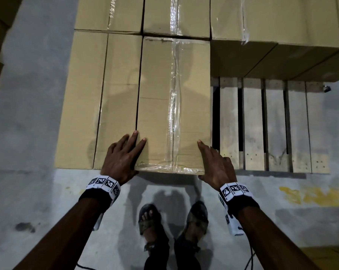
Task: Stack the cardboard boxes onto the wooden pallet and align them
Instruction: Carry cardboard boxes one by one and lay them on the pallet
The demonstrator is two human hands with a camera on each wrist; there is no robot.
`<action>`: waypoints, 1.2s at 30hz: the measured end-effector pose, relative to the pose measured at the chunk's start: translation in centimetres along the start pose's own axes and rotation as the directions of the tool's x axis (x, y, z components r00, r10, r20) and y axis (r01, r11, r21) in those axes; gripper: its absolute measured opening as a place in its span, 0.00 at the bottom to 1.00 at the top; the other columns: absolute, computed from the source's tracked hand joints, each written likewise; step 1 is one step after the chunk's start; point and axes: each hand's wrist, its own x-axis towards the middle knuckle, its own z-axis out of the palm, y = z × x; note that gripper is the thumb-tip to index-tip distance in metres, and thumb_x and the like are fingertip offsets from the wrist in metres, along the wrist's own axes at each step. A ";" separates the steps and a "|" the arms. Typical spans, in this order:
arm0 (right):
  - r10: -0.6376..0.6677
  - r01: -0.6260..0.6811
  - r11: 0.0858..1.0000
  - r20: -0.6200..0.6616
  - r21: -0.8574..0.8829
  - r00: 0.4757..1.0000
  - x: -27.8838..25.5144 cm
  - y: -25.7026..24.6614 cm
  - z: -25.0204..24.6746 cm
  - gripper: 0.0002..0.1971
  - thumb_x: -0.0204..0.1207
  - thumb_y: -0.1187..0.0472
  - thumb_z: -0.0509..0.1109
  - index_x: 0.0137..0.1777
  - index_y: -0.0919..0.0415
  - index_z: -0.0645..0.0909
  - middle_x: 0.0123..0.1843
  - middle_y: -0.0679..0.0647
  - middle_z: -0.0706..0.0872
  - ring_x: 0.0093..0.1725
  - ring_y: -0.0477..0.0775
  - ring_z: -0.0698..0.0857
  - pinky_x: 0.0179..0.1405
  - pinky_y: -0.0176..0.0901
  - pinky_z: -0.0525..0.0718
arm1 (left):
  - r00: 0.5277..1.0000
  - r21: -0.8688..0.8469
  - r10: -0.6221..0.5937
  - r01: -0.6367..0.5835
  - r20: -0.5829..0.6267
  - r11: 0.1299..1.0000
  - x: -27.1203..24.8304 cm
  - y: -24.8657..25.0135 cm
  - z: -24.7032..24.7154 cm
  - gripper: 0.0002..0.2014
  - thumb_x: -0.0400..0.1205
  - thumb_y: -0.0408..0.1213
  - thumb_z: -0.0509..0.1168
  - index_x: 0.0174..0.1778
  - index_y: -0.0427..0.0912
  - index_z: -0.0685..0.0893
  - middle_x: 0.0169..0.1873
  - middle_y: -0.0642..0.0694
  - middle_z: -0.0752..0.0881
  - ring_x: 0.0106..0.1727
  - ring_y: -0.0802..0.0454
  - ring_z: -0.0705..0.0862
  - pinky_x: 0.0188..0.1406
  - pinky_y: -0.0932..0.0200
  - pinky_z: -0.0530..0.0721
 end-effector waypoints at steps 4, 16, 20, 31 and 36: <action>0.040 -0.041 0.999 0.017 0.017 0.999 -0.4 -0.8 -0.1 0.69 0.65 0.55 0.88 0.86 0.31 0.32 0.83 0.56 0.69 0.70 0.66 0.83 0.74 0.68 0.78 | 0.999 0.026 0.011 -0.012 0.051 1.000 -0.1 0.1 -0.6 0.71 0.58 0.55 0.89 0.93 0.54 0.51 0.92 0.44 0.49 0.89 0.34 0.57 0.78 0.33 0.71; 0.024 -0.029 0.985 0.030 0.171 0.999 -0.8 -0.9 0.4 0.73 0.69 0.60 0.87 0.80 0.19 0.24 0.65 0.62 0.84 0.57 0.68 0.88 0.55 0.65 0.89 | 1.000 -0.033 0.018 -0.018 0.006 0.999 -0.5 -0.6 -0.8 0.72 0.57 0.59 0.88 0.92 0.42 0.54 0.92 0.44 0.53 0.90 0.39 0.59 0.80 0.37 0.71; 0.003 -0.005 0.975 0.010 0.221 1.000 -0.6 -0.7 0.6 0.73 0.68 0.62 0.87 0.79 0.18 0.24 0.61 0.62 0.87 0.54 0.67 0.89 0.52 0.64 0.90 | 1.000 -0.030 0.029 -0.029 0.011 0.999 -0.4 -0.7 -0.8 0.72 0.56 0.60 0.88 0.92 0.42 0.56 0.91 0.45 0.55 0.89 0.38 0.61 0.81 0.38 0.72; -0.015 -0.004 0.988 0.117 0.157 0.993 -2.4 -0.9 -2.0 0.65 0.70 0.56 0.86 0.88 0.33 0.35 0.70 0.63 0.83 0.63 0.68 0.86 0.60 0.62 0.86 | 0.990 -0.074 0.016 -0.005 0.143 0.997 -1.5 -0.5 -2.8 0.71 0.63 0.48 0.89 0.93 0.46 0.46 0.92 0.49 0.43 0.91 0.39 0.54 0.81 0.38 0.73; 0.044 -0.061 0.967 0.073 0.245 0.996 -6.6 -1.6 -7.1 0.56 0.71 0.50 0.85 0.91 0.42 0.50 0.82 0.60 0.75 0.77 0.67 0.77 0.72 0.62 0.80 | 0.985 -0.171 -0.085 0.111 0.152 0.979 -6.0 1.0 -8.1 0.57 0.70 0.45 0.86 0.91 0.44 0.59 0.92 0.47 0.50 0.86 0.38 0.66 0.75 0.37 0.78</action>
